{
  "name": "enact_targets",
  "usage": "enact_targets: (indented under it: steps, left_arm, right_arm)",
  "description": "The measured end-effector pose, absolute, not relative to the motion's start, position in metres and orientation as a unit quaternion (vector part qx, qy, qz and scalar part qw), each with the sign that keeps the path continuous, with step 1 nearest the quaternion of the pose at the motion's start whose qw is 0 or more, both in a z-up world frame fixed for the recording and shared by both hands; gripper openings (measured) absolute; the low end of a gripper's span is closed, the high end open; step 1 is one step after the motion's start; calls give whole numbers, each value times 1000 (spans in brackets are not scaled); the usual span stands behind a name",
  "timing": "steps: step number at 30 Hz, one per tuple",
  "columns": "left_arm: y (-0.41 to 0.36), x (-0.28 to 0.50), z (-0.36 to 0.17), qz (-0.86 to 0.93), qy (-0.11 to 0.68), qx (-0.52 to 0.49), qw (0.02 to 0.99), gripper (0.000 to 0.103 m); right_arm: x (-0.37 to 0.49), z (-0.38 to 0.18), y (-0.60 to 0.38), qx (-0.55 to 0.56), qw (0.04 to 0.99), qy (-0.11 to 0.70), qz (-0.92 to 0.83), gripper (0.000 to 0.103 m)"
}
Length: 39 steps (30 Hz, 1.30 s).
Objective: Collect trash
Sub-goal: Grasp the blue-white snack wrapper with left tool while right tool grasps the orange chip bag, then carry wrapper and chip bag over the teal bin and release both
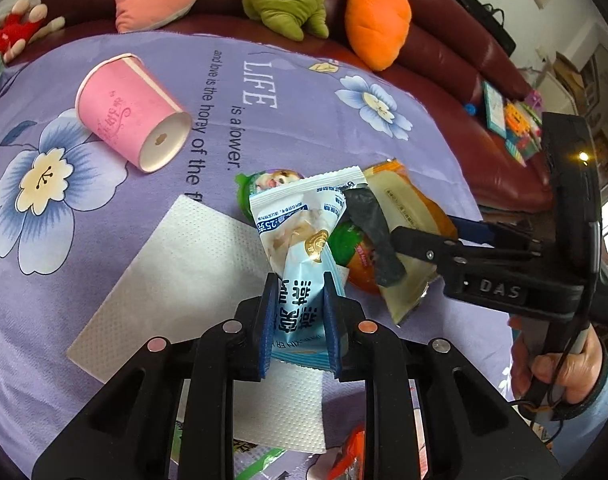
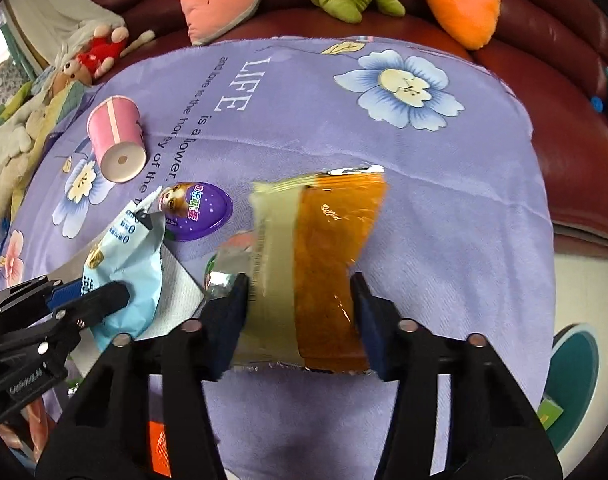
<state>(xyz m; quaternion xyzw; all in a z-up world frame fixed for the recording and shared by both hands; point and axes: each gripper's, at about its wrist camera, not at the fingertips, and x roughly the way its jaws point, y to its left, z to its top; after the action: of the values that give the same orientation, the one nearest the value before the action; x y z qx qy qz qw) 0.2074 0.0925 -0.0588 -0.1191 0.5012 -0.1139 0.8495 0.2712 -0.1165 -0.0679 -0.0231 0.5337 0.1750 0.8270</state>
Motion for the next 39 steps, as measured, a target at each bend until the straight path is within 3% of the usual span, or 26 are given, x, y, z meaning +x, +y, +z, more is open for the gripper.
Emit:
enact_targets:
  steps: [21,39]
  left_arm:
    - [30,179,-10,-140,465,-72,871,22]
    - [-143,164,9,-247,465,17,850,22]
  right_arm:
    - [191,-6,-229,77,866,474,139,45]
    - [113,14,-421,193,897,397,-13,45]
